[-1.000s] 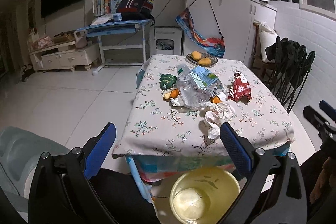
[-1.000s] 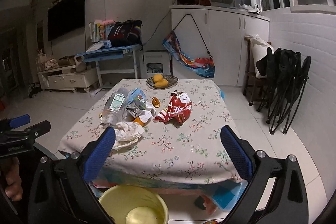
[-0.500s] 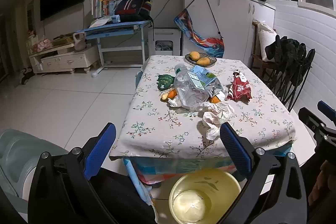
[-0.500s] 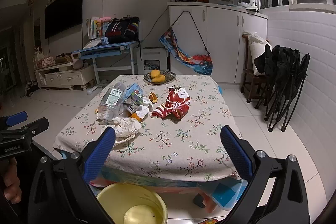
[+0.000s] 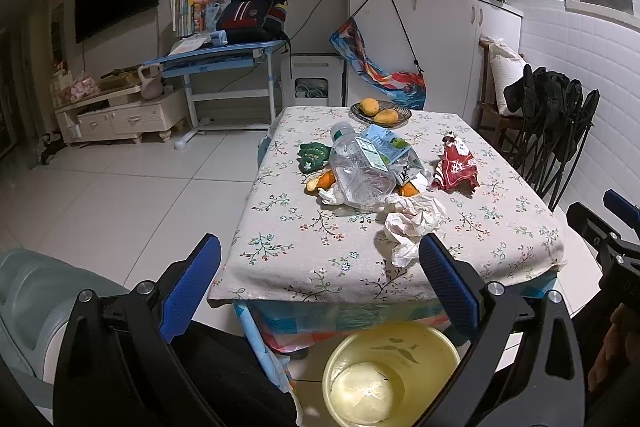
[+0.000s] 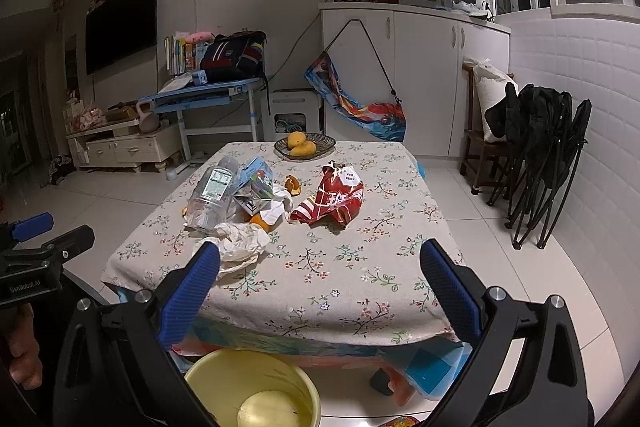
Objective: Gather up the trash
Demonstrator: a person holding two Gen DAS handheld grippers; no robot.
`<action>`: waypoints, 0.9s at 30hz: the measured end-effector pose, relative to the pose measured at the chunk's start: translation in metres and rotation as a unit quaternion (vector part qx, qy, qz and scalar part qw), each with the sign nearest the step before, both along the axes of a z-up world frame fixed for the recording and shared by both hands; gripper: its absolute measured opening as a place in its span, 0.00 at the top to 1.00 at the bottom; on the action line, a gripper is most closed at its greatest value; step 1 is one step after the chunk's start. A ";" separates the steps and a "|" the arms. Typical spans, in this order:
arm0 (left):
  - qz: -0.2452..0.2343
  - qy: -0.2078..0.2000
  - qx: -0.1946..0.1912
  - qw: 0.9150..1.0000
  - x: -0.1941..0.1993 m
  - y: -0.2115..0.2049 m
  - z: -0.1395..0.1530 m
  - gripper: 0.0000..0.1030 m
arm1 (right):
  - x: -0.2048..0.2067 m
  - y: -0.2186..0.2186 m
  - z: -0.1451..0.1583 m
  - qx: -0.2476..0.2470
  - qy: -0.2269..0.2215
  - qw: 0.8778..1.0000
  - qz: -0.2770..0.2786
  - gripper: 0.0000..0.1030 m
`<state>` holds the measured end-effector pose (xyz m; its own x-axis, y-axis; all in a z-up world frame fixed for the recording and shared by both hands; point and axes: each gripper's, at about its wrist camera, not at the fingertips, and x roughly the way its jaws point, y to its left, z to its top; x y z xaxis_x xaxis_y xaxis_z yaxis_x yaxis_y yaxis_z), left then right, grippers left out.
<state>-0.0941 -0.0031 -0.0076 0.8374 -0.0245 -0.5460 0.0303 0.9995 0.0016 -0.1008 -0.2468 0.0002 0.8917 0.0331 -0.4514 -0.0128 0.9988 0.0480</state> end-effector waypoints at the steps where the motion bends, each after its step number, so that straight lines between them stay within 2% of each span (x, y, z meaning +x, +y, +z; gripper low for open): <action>1: -0.001 0.000 0.001 1.000 0.000 0.000 0.000 0.07 | 0.000 0.000 0.000 0.000 0.001 1.000 0.000 0.07; 27: -0.011 -0.005 0.007 1.000 -0.001 -0.004 -0.002 0.07 | 0.001 0.005 -0.001 0.005 0.006 1.000 0.007 0.07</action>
